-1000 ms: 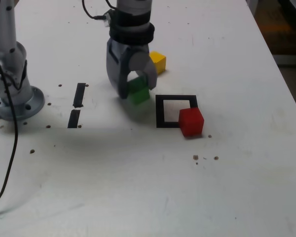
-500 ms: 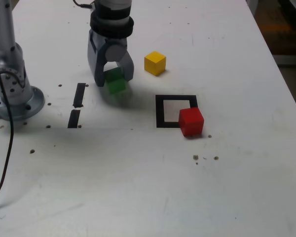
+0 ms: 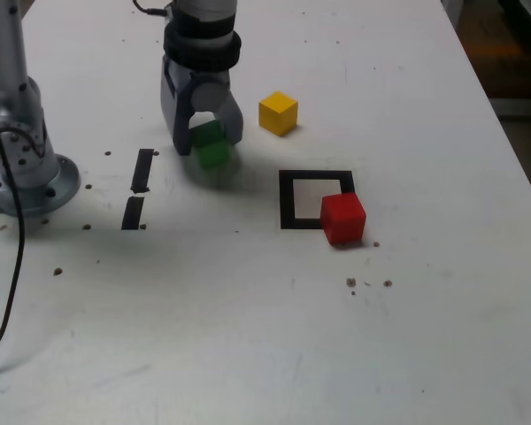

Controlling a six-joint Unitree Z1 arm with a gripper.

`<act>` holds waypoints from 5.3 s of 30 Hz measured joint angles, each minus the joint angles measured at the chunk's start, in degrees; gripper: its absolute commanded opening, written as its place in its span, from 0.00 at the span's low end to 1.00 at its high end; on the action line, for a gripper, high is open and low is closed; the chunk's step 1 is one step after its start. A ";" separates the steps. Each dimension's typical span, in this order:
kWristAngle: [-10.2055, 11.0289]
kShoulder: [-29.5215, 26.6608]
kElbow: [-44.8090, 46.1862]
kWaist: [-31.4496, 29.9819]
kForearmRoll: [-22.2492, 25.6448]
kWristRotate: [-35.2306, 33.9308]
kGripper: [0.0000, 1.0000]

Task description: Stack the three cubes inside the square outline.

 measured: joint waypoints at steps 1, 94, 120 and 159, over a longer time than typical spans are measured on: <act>-0.15 0.00 0.17 0.00 -0.59 0.02 0.67; -1.87 21.00 -38.37 -27.42 15.31 -14.45 0.92; -1.44 23.14 -38.52 -27.42 14.67 -12.04 0.18; 2.57 16.59 -27.93 -25.67 9.04 -14.03 0.16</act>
